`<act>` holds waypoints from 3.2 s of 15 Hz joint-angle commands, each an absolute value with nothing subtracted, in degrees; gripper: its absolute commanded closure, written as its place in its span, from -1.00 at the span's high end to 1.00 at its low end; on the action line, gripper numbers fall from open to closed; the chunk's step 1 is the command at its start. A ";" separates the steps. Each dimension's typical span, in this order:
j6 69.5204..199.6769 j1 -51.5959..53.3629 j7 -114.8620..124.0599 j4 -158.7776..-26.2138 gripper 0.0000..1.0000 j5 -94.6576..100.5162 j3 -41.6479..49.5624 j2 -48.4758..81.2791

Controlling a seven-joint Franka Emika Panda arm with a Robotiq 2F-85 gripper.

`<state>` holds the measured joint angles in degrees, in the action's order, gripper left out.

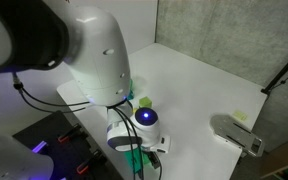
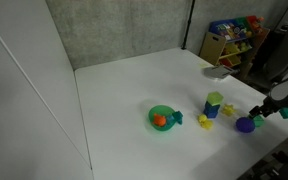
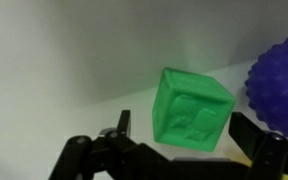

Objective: Put the two green blocks onto the blue block on the left

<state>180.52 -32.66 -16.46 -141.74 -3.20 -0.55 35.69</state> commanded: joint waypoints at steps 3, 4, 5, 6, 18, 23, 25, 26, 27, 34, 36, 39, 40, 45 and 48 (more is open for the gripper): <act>181.37 -31.80 -13.44 -141.02 0.50 -1.06 0.16 37.10; 181.27 -31.62 -13.34 -141.12 0.48 -1.02 0.27 37.00; 180.92 -31.84 -13.36 -141.27 0.32 -0.99 0.03 36.65; 180.61 -31.96 -13.36 -141.40 0.13 -0.99 -0.11 36.27; 168.83 -30.44 -14.43 -143.86 -0.41 -3.60 -4.07 21.20; 162.15 -24.29 -14.81 -143.14 -0.41 -6.96 -3.69 13.29; 159.74 -20.71 -14.10 -142.59 -0.41 -7.43 -2.62 10.84; 158.82 -19.07 -13.65 -142.34 -0.41 -7.47 -2.08 9.73; 157.88 -17.50 -12.96 -142.03 -0.41 -7.34 -1.55 8.65; 156.13 -9.43 -11.20 -139.40 -0.41 -5.46 0.53 7.24; 156.07 -8.00 -10.63 -138.62 -0.41 -4.62 0.75 7.83; 155.82 -6.35 -9.45 -137.07 -0.41 -3.15 1.11 9.21; 155.64 -5.91 -8.73 -136.45 -0.41 -2.33 1.29 9.79; 155.54 -4.46 -5.29 -133.94 -0.41 1.38 2.40 12.82; 155.60 -4.19 -4.97 -132.77 -0.41 1.48 2.32 14.44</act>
<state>157.40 -5.20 -6.85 -135.48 0.25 1.51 12.65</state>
